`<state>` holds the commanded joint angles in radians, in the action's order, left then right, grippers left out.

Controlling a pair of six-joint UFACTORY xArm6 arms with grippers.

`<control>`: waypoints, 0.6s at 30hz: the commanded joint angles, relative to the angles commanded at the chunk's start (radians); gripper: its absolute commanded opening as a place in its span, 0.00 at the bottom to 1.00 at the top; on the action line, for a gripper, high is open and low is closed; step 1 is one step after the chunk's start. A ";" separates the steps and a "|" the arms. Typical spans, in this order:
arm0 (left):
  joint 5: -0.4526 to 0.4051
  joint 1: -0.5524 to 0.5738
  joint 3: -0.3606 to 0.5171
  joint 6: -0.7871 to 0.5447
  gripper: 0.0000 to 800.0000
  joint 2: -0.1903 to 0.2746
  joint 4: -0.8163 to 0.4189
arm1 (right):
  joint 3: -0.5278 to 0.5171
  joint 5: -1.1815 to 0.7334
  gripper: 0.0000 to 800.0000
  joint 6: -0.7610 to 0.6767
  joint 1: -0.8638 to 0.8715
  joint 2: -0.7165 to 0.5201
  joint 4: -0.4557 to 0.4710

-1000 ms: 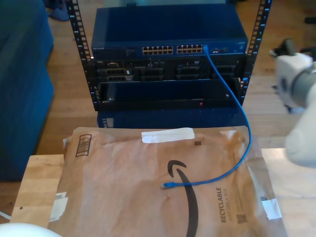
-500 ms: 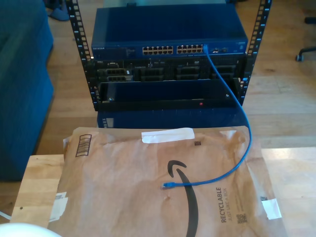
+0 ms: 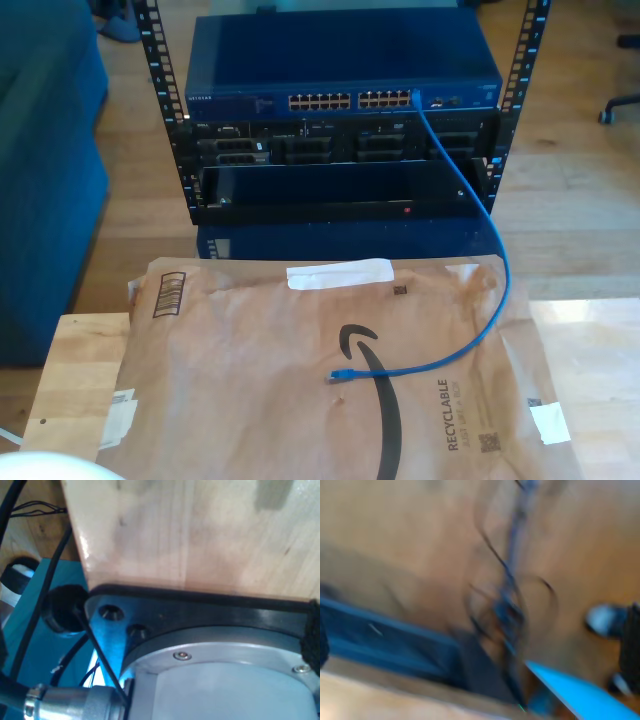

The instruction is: Grab the cable and plug it in

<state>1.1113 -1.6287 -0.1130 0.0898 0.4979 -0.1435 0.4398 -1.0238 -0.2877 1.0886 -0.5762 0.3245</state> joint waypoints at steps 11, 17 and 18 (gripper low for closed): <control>0.000 0.000 0.000 0.000 1.00 0.000 0.000 | -0.218 -0.069 1.00 0.075 0.167 -0.071 -0.003; 0.000 0.000 0.000 0.000 1.00 0.000 0.000 | -0.298 -0.060 1.00 0.075 0.169 -0.091 -0.003; 0.000 -0.002 0.000 0.000 1.00 0.000 0.000 | -0.307 -0.054 1.00 0.075 0.176 -0.086 -0.003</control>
<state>1.1113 -1.6303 -0.1130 0.0898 0.4979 -0.1435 0.1329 -1.0775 -0.2125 1.2651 -0.6621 0.3214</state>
